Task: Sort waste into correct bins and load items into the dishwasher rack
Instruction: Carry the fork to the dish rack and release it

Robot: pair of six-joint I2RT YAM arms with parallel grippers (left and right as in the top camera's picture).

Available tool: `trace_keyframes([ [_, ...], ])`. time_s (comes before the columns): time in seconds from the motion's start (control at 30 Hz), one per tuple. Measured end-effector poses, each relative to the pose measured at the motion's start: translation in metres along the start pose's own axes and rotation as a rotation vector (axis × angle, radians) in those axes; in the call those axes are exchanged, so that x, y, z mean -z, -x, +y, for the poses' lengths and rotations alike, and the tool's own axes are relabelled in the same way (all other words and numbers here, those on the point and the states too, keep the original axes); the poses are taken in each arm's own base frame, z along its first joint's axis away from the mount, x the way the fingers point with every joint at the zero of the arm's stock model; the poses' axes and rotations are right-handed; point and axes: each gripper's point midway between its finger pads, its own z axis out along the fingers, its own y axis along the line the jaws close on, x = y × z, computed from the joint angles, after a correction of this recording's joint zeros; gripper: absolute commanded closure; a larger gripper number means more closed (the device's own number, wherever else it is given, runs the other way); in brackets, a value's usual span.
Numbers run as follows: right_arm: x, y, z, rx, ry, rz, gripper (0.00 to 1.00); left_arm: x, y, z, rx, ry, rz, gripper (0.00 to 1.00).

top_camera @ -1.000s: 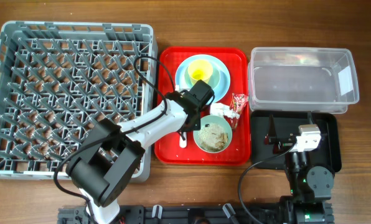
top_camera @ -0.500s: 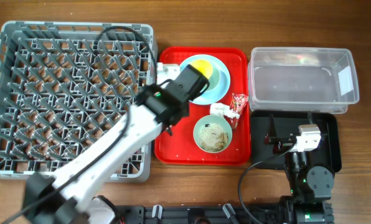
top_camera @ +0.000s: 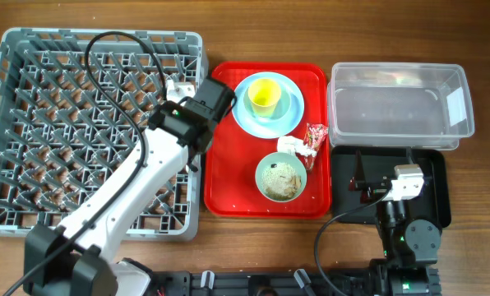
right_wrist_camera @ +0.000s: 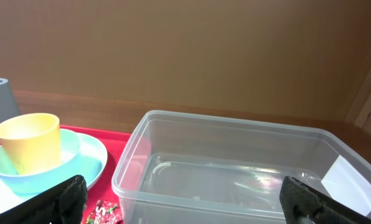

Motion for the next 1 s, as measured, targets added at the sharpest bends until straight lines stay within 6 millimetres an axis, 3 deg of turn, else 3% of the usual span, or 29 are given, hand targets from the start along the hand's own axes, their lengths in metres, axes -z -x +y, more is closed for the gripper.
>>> trace_keyframes([
  [0.13, 0.000, 0.000, 0.000, 0.000, 0.000, 0.000, 0.00, -0.018, -0.008, 0.001, -0.024, -0.009, 0.043, 0.96],
  [0.37, 0.000, 0.000, 0.000, 0.000, 0.000, 0.000, 0.00, -0.021, -0.014, -0.006, -0.041, -0.053, 0.072, 0.96],
  [0.6, 0.000, 0.000, 0.000, 0.000, 0.000, 0.000, 0.00, -0.033, -0.034, -0.009, -0.069, -0.062, 0.116, 0.68],
  [0.83, 0.000, 0.000, 0.000, 0.000, 0.000, 0.000, 0.00, -0.035, -0.031, -0.006, -0.069, -0.043, 0.099, 0.65],
  [0.9, 0.000, 0.000, 0.000, 0.000, 0.000, 0.000, 0.00, -0.035, -0.030, -0.005, -0.070, -0.035, 0.094, 0.68],
  [1.0, 0.000, 0.000, 0.000, 0.000, 0.000, 0.000, 0.00, -0.031, -0.024, -0.005, -0.058, -0.038, 0.083, 0.83],
])
